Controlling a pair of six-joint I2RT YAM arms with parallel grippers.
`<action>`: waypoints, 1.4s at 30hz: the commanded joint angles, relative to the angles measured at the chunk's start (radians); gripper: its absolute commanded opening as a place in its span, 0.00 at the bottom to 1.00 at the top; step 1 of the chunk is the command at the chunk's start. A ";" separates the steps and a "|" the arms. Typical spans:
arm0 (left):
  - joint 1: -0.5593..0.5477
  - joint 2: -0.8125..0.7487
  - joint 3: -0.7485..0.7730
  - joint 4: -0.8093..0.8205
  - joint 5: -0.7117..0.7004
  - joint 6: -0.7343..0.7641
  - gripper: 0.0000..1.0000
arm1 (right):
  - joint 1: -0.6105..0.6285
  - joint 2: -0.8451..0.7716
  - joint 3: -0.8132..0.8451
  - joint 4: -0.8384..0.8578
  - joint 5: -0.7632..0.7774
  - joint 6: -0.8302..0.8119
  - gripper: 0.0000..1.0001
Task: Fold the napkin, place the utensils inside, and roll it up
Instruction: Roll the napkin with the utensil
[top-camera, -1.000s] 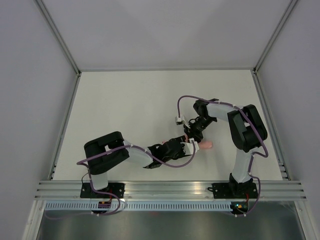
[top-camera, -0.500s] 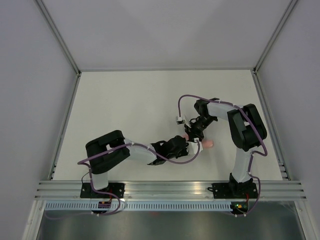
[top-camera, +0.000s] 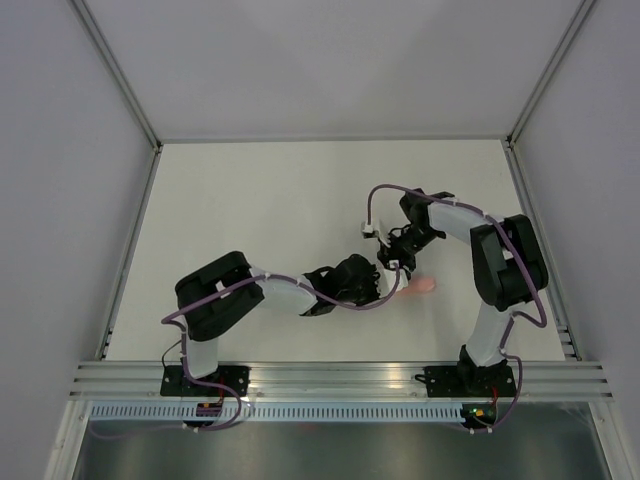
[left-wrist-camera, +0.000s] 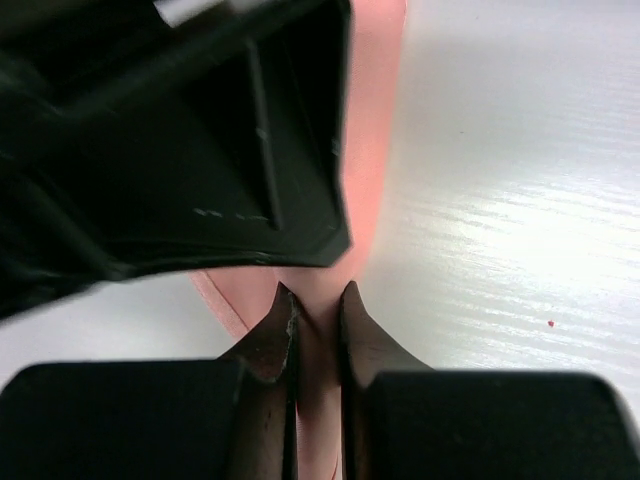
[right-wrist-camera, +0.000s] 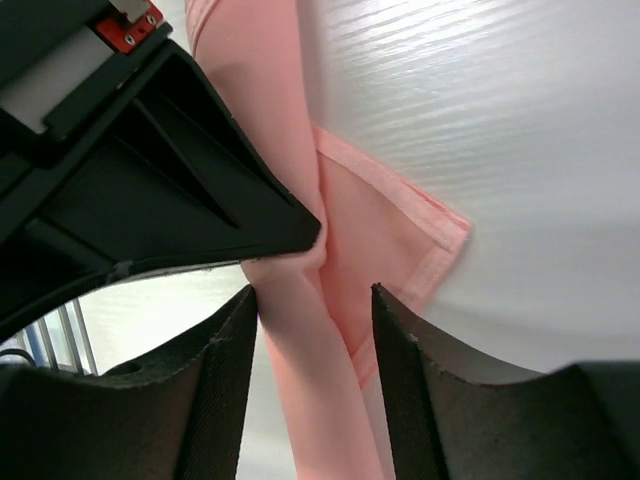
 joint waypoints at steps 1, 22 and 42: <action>-0.004 0.077 -0.026 -0.198 0.147 -0.094 0.02 | -0.038 -0.102 0.019 0.066 -0.009 0.023 0.56; 0.194 0.184 0.135 -0.414 0.497 -0.210 0.02 | -0.284 -0.612 -0.282 0.330 -0.130 0.068 0.62; 0.277 0.393 0.367 -0.658 0.655 -0.293 0.02 | 0.187 -0.722 -0.710 0.780 0.388 0.100 0.63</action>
